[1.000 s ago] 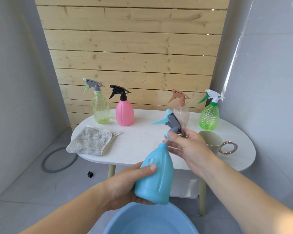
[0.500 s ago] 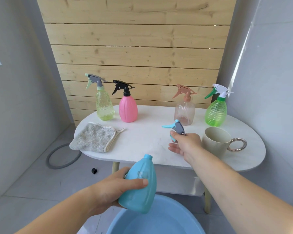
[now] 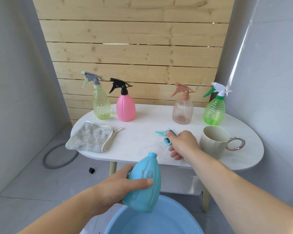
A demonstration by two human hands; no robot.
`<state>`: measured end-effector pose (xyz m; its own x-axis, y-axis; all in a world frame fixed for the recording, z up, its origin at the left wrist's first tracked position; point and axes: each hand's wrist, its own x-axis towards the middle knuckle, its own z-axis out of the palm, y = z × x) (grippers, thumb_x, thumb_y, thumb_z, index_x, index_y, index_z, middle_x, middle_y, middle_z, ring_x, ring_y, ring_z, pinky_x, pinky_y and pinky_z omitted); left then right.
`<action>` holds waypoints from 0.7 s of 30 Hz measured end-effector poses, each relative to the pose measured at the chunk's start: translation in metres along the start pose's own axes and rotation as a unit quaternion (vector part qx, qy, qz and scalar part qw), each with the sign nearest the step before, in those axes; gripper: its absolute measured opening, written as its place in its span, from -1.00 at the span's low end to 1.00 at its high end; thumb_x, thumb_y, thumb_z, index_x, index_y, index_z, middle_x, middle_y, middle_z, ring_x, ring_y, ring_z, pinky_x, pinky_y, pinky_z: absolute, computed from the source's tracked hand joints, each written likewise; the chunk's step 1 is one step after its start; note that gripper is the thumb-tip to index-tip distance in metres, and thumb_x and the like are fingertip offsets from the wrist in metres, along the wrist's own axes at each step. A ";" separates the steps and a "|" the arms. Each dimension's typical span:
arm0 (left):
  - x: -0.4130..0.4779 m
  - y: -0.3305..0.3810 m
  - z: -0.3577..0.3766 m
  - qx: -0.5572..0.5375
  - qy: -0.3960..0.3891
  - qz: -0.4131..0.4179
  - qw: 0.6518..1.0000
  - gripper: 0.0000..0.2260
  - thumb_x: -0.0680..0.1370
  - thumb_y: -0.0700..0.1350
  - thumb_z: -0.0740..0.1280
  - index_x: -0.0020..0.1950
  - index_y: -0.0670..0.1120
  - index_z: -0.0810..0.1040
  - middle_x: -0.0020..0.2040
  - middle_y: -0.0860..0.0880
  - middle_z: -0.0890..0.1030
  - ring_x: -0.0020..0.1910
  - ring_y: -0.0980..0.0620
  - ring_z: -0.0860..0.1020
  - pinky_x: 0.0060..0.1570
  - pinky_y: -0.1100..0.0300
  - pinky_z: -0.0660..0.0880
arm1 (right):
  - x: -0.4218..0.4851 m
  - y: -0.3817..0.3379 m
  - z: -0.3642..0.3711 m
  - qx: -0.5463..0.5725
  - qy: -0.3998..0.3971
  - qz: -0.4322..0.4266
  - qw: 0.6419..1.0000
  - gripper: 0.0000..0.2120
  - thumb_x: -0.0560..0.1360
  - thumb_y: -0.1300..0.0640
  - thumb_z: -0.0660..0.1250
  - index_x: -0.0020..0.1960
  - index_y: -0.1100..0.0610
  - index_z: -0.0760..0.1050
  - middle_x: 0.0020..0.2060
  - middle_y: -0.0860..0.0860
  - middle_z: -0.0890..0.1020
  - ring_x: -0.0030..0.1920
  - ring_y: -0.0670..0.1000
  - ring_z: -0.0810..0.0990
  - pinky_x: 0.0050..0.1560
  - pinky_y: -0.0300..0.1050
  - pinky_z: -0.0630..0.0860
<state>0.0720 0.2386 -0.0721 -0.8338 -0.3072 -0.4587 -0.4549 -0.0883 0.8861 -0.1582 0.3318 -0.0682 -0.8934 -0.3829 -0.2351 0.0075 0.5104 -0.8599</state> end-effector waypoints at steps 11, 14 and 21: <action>0.015 0.015 0.040 0.002 -0.029 0.047 0.998 -0.41 0.32 0.11 0.59 0.29 0.02 0.52 0.12 -0.04 0.70 0.11 -0.06 0.70 0.19 -0.07 0.62 | -0.038 -0.014 -0.098 -0.129 0.198 -0.198 0.951 -0.78 0.54 -0.10 0.26 -0.10 0.02 0.56 -0.24 -0.06 0.66 -0.18 0.08 0.61 -0.26 -0.13 0.50; 0.019 0.017 0.053 0.012 -0.039 0.055 0.998 -0.42 0.33 0.11 0.58 0.29 0.02 0.51 0.11 -0.03 0.70 0.10 -0.05 0.70 0.19 -0.04 0.62 | -0.024 0.013 -0.131 -0.222 0.252 -0.208 0.919 -0.74 0.55 -0.13 0.24 0.00 0.00 0.61 -0.02 -0.01 0.65 0.10 0.15 0.52 -0.02 -0.01 0.50; 0.023 0.019 0.070 0.029 -0.049 0.067 0.996 -0.42 0.33 0.12 0.56 0.30 0.06 0.50 0.11 0.01 0.71 0.11 -0.01 0.70 0.19 0.01 0.62 | -0.015 0.045 -0.169 -0.185 0.076 -0.032 0.979 -0.55 0.65 -0.09 0.07 0.20 0.25 0.51 0.13 0.13 0.58 0.01 0.12 0.47 0.05 -0.01 0.40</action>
<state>0.0227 0.2960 -0.0704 -0.9134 -0.2181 -0.3436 -0.3526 0.0024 0.9358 -0.2202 0.4909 -0.0266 -0.9432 -0.3192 -0.0919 -0.1891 0.7435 -0.6415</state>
